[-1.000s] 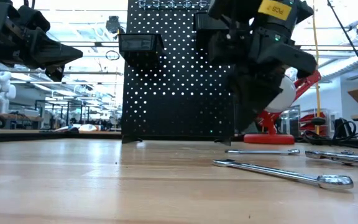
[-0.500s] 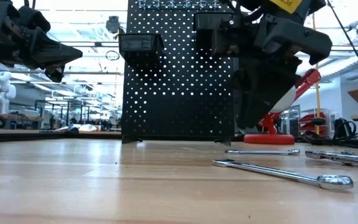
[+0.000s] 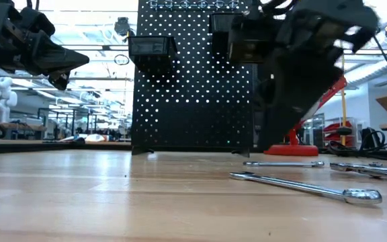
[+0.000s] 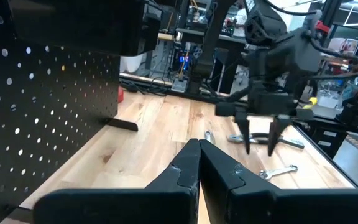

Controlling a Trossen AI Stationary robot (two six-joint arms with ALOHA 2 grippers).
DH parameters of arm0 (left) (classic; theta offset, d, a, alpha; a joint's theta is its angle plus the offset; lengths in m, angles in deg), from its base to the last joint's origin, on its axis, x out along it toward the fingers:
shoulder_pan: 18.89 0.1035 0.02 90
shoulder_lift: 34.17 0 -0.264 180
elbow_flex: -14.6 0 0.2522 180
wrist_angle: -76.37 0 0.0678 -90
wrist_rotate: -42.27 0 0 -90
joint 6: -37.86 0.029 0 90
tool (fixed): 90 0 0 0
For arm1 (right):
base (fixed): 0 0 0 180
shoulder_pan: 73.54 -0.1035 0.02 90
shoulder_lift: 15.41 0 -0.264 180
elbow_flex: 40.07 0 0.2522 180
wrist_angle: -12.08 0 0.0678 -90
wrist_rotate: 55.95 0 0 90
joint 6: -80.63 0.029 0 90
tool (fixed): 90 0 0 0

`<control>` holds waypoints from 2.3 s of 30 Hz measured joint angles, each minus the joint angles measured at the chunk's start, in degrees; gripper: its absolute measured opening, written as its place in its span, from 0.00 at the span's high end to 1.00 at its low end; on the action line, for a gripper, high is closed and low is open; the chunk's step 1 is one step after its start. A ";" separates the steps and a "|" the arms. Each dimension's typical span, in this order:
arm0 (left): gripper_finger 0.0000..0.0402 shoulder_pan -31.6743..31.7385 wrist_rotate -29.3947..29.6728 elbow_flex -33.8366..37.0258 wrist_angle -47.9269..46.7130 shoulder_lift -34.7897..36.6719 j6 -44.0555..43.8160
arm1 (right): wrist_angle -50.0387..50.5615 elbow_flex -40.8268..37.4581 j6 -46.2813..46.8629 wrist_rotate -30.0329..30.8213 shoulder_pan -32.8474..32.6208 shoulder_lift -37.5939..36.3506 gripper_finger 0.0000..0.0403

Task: Hang tools onto peg board
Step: Hang the bottom wrench on the pegboard

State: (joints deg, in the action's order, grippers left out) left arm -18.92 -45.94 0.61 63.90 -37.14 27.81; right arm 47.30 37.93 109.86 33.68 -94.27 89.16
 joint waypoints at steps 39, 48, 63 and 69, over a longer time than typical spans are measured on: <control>0.97 0.00 0.85 0.00 -0.03 -0.30 -0.09 | 2.43 8.44 1.39 6.33 -5.11 7.97 0.52; 0.97 0.00 1.06 -0.02 -0.05 -0.30 -0.07 | 7.82 8.73 3.52 7.78 -5.31 9.68 0.52; 0.97 0.00 1.26 -0.02 -0.12 -0.30 -0.07 | 12.35 8.34 -0.30 9.98 -4.34 5.98 0.56; 0.97 0.00 1.35 0.00 -0.13 -0.30 -0.07 | 9.43 8.34 2.08 8.16 -4.63 6.21 0.55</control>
State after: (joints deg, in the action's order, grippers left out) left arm -18.92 -44.59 0.61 63.77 -37.44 27.75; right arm 56.73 46.27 111.93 41.85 -98.90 95.37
